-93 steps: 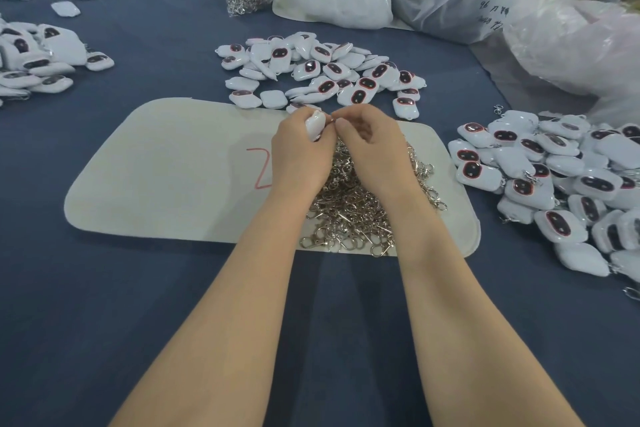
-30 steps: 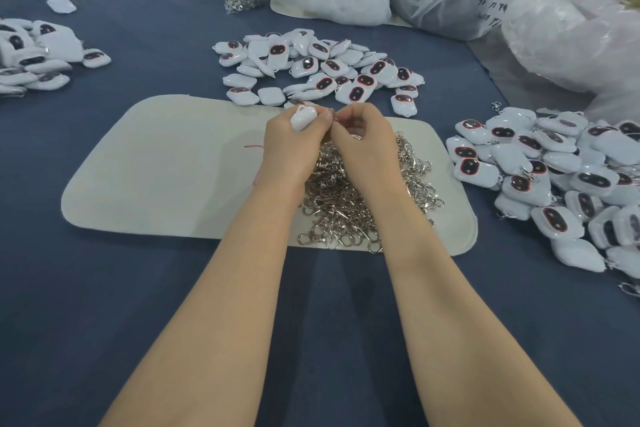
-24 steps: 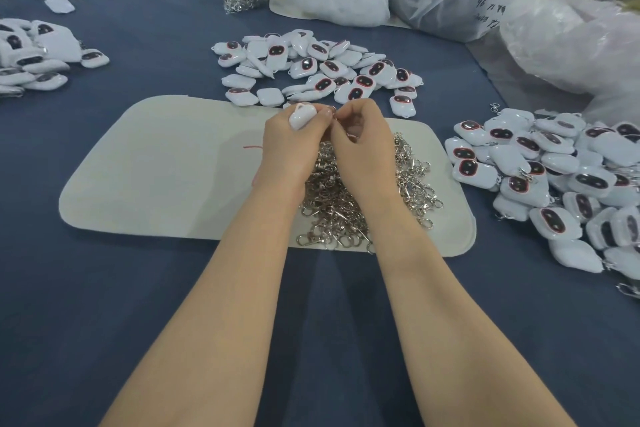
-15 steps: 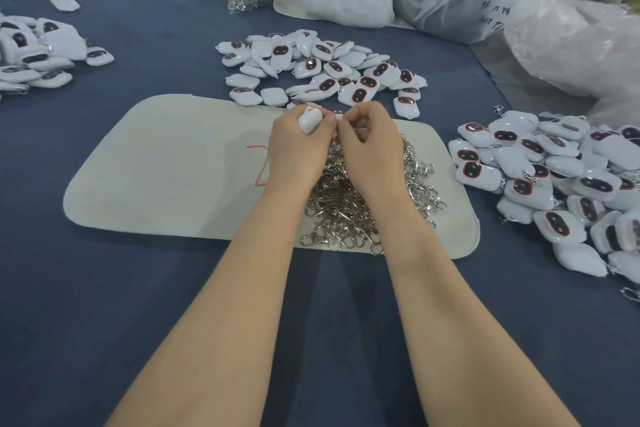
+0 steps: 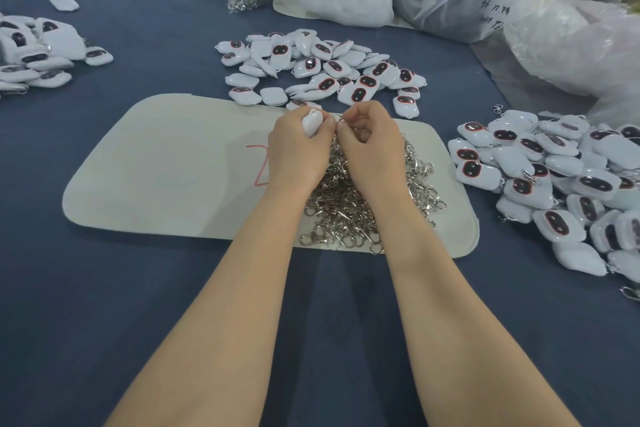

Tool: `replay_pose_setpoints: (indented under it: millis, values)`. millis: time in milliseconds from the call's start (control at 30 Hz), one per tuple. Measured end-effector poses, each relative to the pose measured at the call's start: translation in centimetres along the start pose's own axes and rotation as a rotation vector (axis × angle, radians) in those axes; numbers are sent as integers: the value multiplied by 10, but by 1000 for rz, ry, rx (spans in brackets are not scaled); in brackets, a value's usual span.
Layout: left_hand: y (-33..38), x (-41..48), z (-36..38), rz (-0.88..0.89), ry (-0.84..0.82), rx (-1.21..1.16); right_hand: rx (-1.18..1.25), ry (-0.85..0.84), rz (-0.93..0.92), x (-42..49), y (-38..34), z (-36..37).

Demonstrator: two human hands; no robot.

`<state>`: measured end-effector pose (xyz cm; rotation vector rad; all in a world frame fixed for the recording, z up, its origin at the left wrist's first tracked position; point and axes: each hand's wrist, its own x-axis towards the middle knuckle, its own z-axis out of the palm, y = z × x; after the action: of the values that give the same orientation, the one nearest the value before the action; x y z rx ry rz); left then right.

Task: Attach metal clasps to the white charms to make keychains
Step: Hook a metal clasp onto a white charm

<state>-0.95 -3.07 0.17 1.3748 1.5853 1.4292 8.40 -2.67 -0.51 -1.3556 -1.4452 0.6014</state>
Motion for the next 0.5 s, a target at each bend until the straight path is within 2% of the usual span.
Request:
replay_pose_setpoints:
  millis: [200, 500]
  values:
    - [0, -3, 1, 23, 2, 44, 3, -38, 12, 0, 1, -2]
    - [0, -3, 3, 47, 29, 6, -16, -4, 62, 2, -1, -2]
